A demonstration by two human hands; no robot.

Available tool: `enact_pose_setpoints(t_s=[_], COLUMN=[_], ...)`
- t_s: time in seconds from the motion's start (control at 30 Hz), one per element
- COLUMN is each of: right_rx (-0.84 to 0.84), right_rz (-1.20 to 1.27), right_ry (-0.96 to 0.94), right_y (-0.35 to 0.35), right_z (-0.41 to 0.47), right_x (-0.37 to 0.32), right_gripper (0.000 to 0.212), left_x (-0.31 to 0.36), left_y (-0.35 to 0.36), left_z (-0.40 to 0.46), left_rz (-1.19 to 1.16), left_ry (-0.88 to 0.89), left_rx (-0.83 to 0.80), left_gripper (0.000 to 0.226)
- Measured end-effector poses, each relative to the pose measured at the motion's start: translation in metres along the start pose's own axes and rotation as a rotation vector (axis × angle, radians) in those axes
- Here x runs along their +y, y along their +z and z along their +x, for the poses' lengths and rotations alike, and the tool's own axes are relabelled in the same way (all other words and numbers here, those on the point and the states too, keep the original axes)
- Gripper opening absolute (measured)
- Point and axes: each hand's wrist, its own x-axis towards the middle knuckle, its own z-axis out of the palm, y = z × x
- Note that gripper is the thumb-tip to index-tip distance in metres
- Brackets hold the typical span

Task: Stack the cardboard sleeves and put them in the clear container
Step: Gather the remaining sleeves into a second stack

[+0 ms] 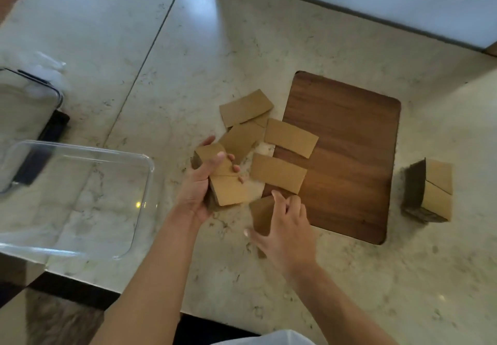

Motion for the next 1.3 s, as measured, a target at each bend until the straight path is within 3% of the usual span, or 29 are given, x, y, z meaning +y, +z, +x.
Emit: enact_pose_setpoints(t_s=[0.1,0.23,0.27,0.4,0.47,0.6,0.7,0.8,0.9,1.0,1.1,1.23,1.3], right_rx=[0.029,0.096,0.099,0.174,0.097,0.048,0.077,0.082,0.093,0.252,0.475,0.364,0.375], right_rz=[0.029,0.129,0.217,0.829,1.143,1.282,1.423,1.708,1.858,1.736,1.183,0.714,0.616], right_ry=[0.024,0.039,0.058,0.223,0.23,0.122,0.177,0.316,0.359,0.219,-0.142,-0.47,-0.556], right_y=[0.006,-0.013,-0.02,-0.046,-0.054,-0.058,-0.057,-0.051,-0.041,-0.032,-0.032,-0.037,-0.037], right_z=[-0.014,-0.002,0.006,0.029,0.033,0.033,0.03,0.028,0.026,0.026,0.028,0.033,0.034], right_x=[0.0,-0.008,-0.005,0.006,-0.001,-0.011,-0.014,-0.017,-0.022,-0.023,-0.016,-0.007,-0.002], right_gripper=[0.093,0.035,0.032,0.04,0.037,0.025,0.005,0.029,0.038,0.038,0.04,0.048,0.051], left_x=[0.002,0.003,0.002,-0.001,-0.003,-0.006,-0.008,-0.011,-0.017,-0.025,-0.031,-0.029,-0.028], left_y=[-0.006,-0.009,-0.009,-0.005,-0.001,0.005,0.007,0.008,0.012,0.02,0.018,0.013,0.014], left_z=[-0.007,-0.015,-0.017,-0.026,-0.03,-0.036,-0.037,-0.037,-0.033,-0.028,-0.027,-0.024,-0.021], left_rz=[0.04,0.1,0.094,0.103,0.128,0.3,0.312,0.242,0.218,0.117,0.042,-0.106,-0.084], left_ry=[0.012,0.003,-0.001,-0.03,-0.036,-0.02,-0.031,-0.014,0.005,-0.006,-0.073,-0.236,-0.216], left_rx=[0.013,0.048,0.049,0.03,0.01,-0.025,-0.049,-0.056,0.036,0.13,0.131,0.012,-0.007], left_gripper=[0.051,0.054,0.054,0.056,0.057,0.048,0.051,0.061,0.062,0.052,0.059,0.089,0.082])
